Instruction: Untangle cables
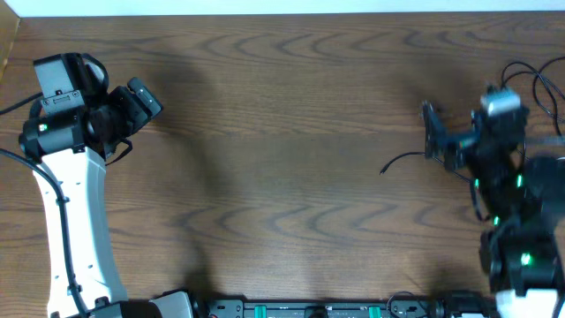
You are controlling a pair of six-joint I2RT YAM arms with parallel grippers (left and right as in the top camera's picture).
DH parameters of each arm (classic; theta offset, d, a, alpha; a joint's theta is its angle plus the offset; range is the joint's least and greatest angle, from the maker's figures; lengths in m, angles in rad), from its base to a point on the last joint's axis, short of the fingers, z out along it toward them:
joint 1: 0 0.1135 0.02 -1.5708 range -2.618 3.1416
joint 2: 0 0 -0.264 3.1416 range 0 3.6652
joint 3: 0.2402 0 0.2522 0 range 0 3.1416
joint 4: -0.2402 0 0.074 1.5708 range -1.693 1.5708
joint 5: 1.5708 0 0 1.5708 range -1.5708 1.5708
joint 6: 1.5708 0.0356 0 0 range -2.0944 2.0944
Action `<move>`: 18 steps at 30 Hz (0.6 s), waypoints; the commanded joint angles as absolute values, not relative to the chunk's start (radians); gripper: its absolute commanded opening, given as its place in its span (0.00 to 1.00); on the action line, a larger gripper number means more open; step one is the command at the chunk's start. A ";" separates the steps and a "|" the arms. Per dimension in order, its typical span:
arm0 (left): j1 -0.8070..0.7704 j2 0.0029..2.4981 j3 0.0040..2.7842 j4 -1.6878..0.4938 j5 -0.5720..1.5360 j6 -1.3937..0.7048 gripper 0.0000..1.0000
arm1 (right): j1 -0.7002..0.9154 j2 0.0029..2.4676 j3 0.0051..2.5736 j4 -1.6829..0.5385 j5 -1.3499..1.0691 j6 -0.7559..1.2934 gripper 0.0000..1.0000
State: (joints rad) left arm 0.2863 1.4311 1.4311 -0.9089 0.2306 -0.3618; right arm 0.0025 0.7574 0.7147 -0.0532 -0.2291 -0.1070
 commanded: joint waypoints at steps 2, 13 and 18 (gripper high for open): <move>0.289 1.438 1.421 -0.908 0.226 -0.349 0.97 | -0.031 0.532 0.482 0.024 -0.208 -0.113 0.99; 0.289 1.438 1.421 -0.908 0.226 -0.349 0.97 | -0.054 0.093 0.043 0.185 -0.208 -0.092 0.99; 0.289 1.438 1.421 -0.908 0.226 -0.349 0.97 | -0.053 0.033 0.006 0.120 -0.208 -0.091 0.99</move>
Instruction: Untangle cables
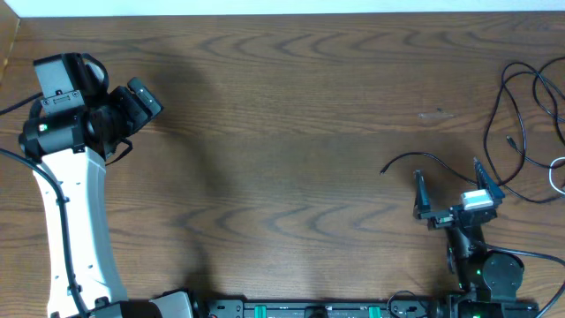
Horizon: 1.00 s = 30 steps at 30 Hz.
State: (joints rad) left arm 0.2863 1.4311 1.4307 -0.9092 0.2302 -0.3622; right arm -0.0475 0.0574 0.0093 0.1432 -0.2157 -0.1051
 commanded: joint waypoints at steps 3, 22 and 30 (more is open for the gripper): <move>0.289 1.438 1.421 -0.908 0.226 -0.349 0.97 | -0.054 0.032 0.006 0.013 -0.208 -0.091 0.99; 0.289 1.438 1.421 -0.908 0.226 -0.349 0.97 | -0.052 0.048 0.006 -0.057 -0.208 -0.091 0.99; 0.290 1.438 1.421 -0.913 0.115 -0.349 0.98 | -0.052 0.048 0.006 -0.057 -0.209 -0.091 0.99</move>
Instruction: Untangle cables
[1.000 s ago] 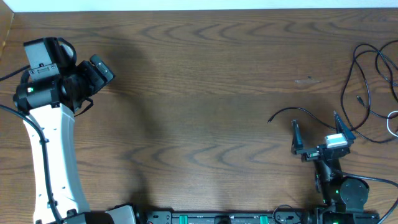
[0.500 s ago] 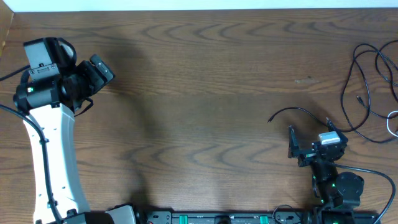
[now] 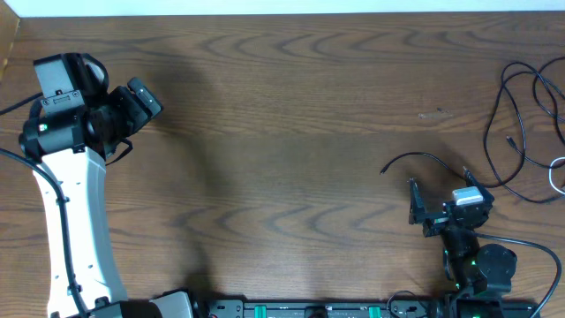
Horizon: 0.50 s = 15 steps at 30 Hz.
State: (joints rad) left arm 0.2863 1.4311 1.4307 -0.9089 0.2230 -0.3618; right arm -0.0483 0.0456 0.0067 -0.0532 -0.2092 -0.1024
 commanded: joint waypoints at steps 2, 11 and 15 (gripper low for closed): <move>0.290 1.438 1.421 -0.912 0.071 -0.349 0.98 | -0.052 0.048 0.006 -0.057 -0.208 -0.091 0.99; 0.288 1.362 1.393 -0.873 0.070 -0.349 0.98 | -0.052 0.048 0.006 -0.057 -0.209 -0.091 0.99; 0.270 1.230 1.246 -0.690 0.070 -0.323 0.98 | -0.053 0.048 0.006 -0.057 -0.209 -0.091 0.99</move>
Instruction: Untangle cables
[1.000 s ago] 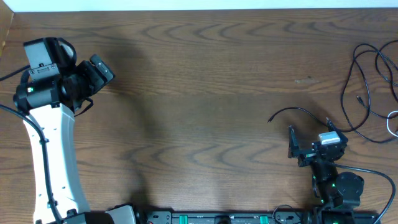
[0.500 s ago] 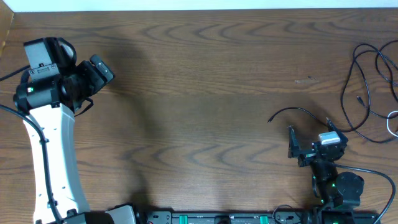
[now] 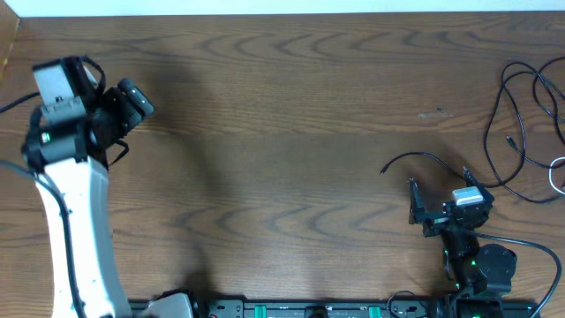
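Observation:
Black cables lie in loose loops at the table's far right. One thin strand runs left from them and ends free at mid-right. A bit of white cable shows at the right edge. My right gripper sits near the front edge just below that strand, open, with nothing between its fingers. My left gripper hovers at the far left, away from every cable; its fingers read as one dark block.
The brown wooden table fills the view. The white left arm rises along the left side. A black rail with green lights runs along the front edge.
The left arm has shifted slightly to the left and away, taking its gripper with it. The right gripper and the cables lie as before.
The right arm first reached out over the cables at the right, its gripper open. It then stood drawn back near the front edge, leaving the cables spread out. It settled a little lower and has stayed there, while the left arm only nudged now.

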You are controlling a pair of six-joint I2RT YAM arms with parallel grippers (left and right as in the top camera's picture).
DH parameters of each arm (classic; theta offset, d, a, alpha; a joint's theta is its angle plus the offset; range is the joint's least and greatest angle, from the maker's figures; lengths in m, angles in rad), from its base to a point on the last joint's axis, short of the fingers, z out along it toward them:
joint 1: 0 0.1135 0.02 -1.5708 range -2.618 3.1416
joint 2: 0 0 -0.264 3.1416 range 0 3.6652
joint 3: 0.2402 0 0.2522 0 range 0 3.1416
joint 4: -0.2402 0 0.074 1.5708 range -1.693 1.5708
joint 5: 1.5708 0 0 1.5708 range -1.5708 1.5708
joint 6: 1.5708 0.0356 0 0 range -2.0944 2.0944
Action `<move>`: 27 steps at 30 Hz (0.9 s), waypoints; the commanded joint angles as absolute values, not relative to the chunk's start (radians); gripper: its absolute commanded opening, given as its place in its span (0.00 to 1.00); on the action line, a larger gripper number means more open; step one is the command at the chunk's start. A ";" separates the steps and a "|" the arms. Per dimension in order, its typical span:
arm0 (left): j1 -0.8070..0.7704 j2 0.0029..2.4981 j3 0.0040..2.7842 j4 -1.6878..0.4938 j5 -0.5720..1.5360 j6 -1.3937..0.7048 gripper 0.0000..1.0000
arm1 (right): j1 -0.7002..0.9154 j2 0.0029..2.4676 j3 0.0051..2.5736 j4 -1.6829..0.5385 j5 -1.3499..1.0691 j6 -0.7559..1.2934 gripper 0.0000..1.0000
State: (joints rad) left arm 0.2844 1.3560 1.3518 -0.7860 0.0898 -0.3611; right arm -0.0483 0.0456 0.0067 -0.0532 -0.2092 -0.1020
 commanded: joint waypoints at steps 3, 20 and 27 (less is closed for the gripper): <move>0.242 1.098 1.081 -0.521 0.070 -0.271 0.98 | -0.052 0.048 0.006 -0.057 -0.209 -0.091 0.99; 0.138 0.337 0.257 0.069 0.070 -0.086 0.98 | -0.052 0.048 0.006 -0.057 -0.209 -0.091 0.99; 0.125 0.137 0.059 0.166 0.070 -0.075 0.98 | -0.052 0.048 0.006 -0.057 -0.209 -0.091 0.99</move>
State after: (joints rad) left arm 0.1287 0.1986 0.1059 0.1547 0.0757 -0.1040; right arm -0.0483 0.0460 0.0067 -0.0532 -0.2092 -0.1020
